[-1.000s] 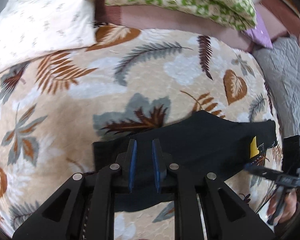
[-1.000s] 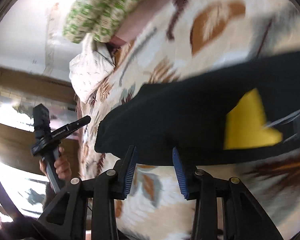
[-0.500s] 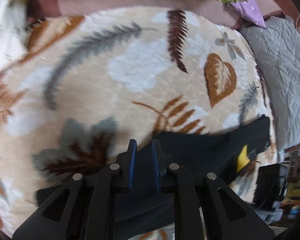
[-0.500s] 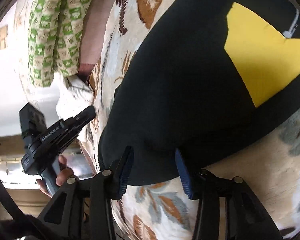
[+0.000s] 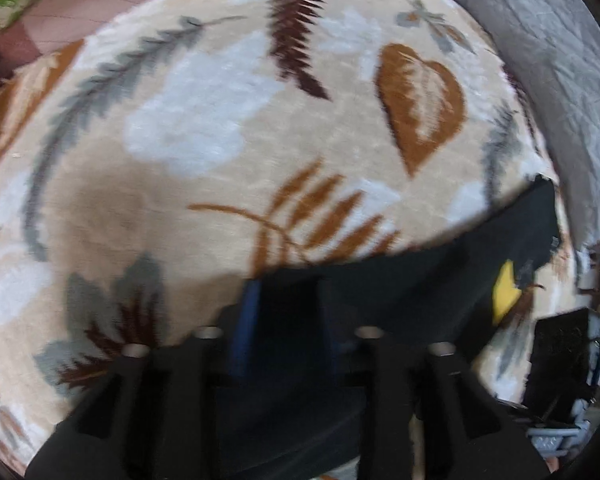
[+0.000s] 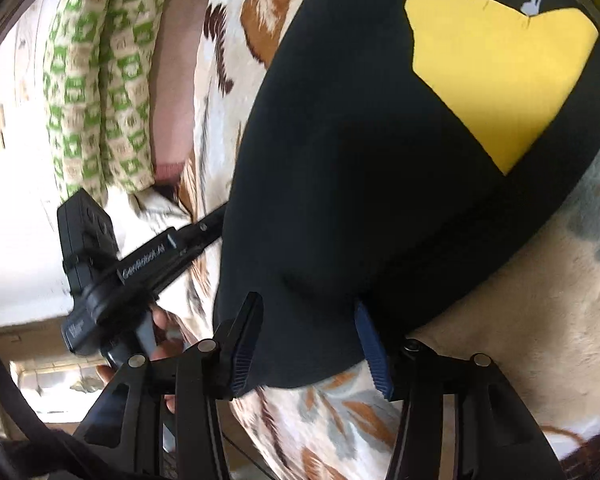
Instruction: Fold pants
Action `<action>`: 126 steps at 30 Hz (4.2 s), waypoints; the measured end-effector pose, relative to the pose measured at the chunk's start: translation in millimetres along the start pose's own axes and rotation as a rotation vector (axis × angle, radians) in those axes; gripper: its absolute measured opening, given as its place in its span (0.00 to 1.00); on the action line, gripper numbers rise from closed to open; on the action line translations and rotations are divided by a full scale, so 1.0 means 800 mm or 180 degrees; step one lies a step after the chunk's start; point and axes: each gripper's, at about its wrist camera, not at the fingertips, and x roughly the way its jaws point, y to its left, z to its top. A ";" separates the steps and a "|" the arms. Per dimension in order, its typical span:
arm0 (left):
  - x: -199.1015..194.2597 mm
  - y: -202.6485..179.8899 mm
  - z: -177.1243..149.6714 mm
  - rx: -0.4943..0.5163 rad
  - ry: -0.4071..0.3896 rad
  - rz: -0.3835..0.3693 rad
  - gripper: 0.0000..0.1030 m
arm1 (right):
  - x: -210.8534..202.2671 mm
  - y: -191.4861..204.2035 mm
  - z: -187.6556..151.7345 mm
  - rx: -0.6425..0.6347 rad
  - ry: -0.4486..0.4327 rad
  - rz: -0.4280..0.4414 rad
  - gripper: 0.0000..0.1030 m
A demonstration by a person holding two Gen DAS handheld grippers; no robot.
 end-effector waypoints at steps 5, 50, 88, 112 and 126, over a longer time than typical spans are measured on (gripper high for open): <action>0.006 -0.014 -0.001 0.0102 -0.0088 0.0257 0.26 | 0.009 -0.001 0.006 -0.0127 -0.0093 0.0134 0.09; -0.055 -0.115 -0.174 -0.1258 -0.0668 -0.0768 0.45 | -0.307 -0.021 0.105 -0.1657 -0.0784 -0.0900 0.51; 0.061 -0.301 -0.118 -0.2852 -0.0374 -0.1178 0.45 | -0.187 -0.006 0.279 -0.2708 0.0988 -0.0802 0.28; 0.096 -0.300 -0.110 -0.3822 -0.1157 -0.1438 0.41 | -0.183 -0.007 0.286 -0.2564 0.1063 -0.0820 0.31; 0.109 -0.282 -0.075 -0.3625 -0.0841 -0.1599 0.09 | -0.190 -0.026 0.297 -0.2260 0.0950 -0.0526 0.23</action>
